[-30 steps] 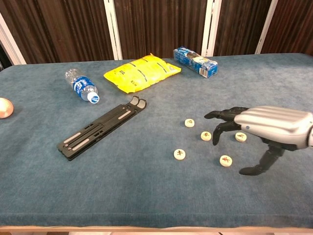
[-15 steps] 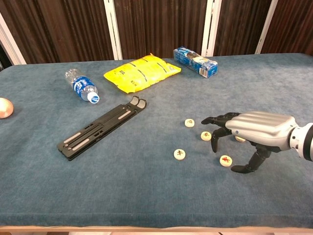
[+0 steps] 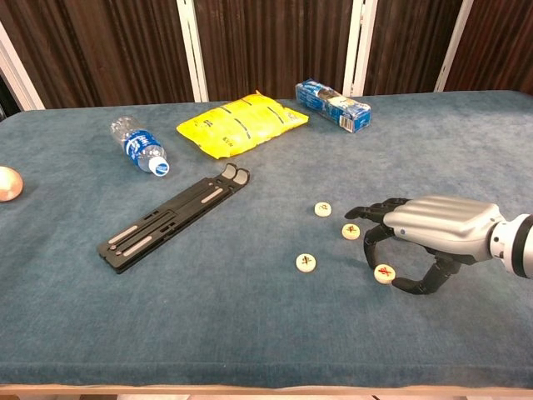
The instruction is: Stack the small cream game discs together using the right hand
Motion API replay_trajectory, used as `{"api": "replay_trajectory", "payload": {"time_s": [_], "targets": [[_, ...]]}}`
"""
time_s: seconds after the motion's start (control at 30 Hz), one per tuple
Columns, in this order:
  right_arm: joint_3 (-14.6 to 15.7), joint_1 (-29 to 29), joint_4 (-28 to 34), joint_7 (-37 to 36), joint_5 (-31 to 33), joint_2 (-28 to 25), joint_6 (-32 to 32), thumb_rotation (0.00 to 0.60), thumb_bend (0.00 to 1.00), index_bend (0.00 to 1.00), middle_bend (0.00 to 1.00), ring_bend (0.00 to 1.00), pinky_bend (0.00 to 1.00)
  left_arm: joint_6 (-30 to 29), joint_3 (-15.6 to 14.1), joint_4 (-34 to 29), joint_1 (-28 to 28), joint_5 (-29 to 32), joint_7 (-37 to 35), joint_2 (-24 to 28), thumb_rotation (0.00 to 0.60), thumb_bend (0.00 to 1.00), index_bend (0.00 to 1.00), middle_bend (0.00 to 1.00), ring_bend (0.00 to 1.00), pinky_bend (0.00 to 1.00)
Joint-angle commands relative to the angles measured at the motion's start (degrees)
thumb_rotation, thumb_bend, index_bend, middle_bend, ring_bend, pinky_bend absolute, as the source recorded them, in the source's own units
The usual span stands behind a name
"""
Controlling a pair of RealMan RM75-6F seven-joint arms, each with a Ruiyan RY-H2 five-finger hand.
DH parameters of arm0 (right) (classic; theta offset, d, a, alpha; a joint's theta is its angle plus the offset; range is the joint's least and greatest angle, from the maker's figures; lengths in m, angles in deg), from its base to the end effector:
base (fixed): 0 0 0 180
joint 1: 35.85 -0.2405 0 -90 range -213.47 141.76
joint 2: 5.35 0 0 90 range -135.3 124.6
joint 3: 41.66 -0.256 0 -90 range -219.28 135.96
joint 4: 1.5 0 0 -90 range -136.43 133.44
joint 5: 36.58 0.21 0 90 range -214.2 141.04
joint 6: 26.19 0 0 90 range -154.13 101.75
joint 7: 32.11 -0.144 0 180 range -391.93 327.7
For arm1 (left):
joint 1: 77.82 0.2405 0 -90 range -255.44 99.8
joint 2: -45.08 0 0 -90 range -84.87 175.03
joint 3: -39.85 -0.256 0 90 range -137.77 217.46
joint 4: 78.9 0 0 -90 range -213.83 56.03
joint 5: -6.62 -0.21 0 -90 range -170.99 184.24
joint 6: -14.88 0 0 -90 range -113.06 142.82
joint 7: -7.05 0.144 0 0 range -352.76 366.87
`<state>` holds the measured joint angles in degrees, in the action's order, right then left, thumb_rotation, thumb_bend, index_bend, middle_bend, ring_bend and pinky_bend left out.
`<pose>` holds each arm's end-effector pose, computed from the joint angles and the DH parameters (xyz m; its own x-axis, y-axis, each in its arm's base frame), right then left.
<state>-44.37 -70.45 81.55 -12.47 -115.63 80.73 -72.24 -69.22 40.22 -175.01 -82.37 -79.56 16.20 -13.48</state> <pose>-0.2080 -0.2846 -0.0375 0.6563 -0.3663 0.6596 -0.7268 -0.5417 0.4223 -0.3103 0.1695 0.1757 0.5644 0.0609 0.8232 0.8252 -0.0157 -0.5646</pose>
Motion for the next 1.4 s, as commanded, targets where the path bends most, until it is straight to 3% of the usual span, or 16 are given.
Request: {"api": "replay_trajectory", "payload": {"time_s": [0.03,0.4,0.63,0.9,1.1,1.4], "targets": [[0.14,-0.15,0.0,0.24,0.5,0.09,-0.1,0.6,0.51,0.54,0.0,0.0,0.0,-0.14,-0.09,0.08,0.11,-0.15,-0.17,0.09,0.6,0.42,0.02,0.0,0.0,0.13],[0.97,-0.55,-0.01,1.6,1.65,0.5,-1.06,0.6,0.51,0.54,0.0,0.0,0.0,-0.28,-0.05,-0.02,0.23,-0.21,-0.53,0.24,0.6,0.43,0.02,0.0,0.0,0.13],[1.22,-0.51,-0.24,2.06,1.75,1.01,-2.44,0.6,0.51,0.6,0.0,0.0,0.0,-0.29,0.08,-0.17,0.17,-0.22,-0.46,0.17,0.6,0.42,0.02,0.0,0.0,0.13],[-1.08,0.01,0.1,0.53,2.84,-0.58,-6.03,0.6,0.51,0.64,0.0,0.0,0.0,-0.72,-0.13,-0.06,0.53,-0.55,-0.98,0.53,0.6,0.43,0.02,0.0,0.0,0.13],[-3.62,-0.52,-2.48,1.1,8.83,-2.42,-4.71,0.6,0.51,0.64,0.0,0.0,0.0,-0.27,-0.06,-0.12,0.32,-0.42,-0.53,0.29,0.6,0.43,0.02,0.0,0.0,0.13],[-3.05,-1.51,-6.04,2.21,11.83,-1.72,-2.43,0.6,0.51,0.64,0.0,0.0,0.0,0.08,0.15,-0.04,0.16,0.09,-0.1,0.05,0.6,0.43,0.02,0.0,0.0,0.13]]}}
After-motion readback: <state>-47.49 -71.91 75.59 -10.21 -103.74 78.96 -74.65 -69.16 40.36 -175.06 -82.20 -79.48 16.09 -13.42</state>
